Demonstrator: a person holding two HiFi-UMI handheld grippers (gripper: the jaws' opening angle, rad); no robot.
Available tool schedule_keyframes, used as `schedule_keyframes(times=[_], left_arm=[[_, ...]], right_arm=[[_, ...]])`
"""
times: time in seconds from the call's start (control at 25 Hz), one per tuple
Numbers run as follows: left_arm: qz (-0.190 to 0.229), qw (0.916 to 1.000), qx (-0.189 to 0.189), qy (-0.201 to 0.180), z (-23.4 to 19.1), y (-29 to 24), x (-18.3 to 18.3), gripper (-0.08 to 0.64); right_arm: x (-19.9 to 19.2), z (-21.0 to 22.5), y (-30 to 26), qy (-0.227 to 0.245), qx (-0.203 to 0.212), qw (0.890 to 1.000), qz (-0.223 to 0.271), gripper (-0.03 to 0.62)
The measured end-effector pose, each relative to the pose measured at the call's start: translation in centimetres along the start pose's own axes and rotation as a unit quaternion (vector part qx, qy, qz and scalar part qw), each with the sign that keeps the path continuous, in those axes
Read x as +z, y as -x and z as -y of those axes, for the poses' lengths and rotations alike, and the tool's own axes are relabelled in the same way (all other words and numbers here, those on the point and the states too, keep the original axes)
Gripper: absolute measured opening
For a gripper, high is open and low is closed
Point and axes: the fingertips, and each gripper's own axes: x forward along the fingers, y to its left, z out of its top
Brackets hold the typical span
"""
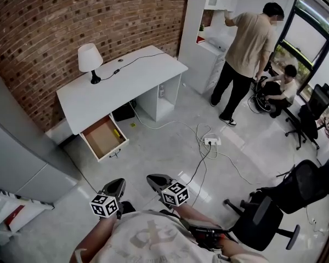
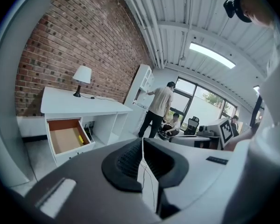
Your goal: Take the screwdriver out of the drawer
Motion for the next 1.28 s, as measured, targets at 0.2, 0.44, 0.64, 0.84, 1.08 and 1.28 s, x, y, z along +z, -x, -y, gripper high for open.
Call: schedule_keyframes(times=[0.2, 0.44, 0.64, 0.84, 1.08, 1.28], left_arm=[[0.002, 1.0000, 0.006, 0.004, -0.4, 0.1, 0.0, 0.014], [-0.001, 0.9998, 0.014, 0.015, -1.2, 0.0, -0.3, 0.014], [-0.003, 0.9997, 0.013, 0.023, -2.1, -1.1, -0.2, 0.014], [-0.009, 0.9996, 0.001, 0.026, -2.2, -2.6, -0.2, 0.014], [-0.013, 0.9995, -0.002, 0.028, -4.2, -4.2, 1.1, 0.014], [-0.018, 0.9995, -0.013, 0.022, -5.8, -6.3, 2.9, 0.014]], right_arm=[[0.0, 0.3, -0.5, 0.001, 0.005, 1.000, -0.005, 0.008], [-0.4, 0.8, -1.2, -0.011, 0.004, 1.000, -0.016, 0.008], [-0.4, 1.4, -2.0, -0.014, 0.004, 1.000, -0.020, 0.008], [-0.5, 2.6, -2.2, -0.019, -0.007, 0.999, -0.026, 0.008], [0.2, 4.2, -3.6, -0.026, -0.017, 0.999, -0.028, 0.008], [1.9, 5.9, -5.5, -0.025, -0.025, 0.999, -0.027, 0.008]])
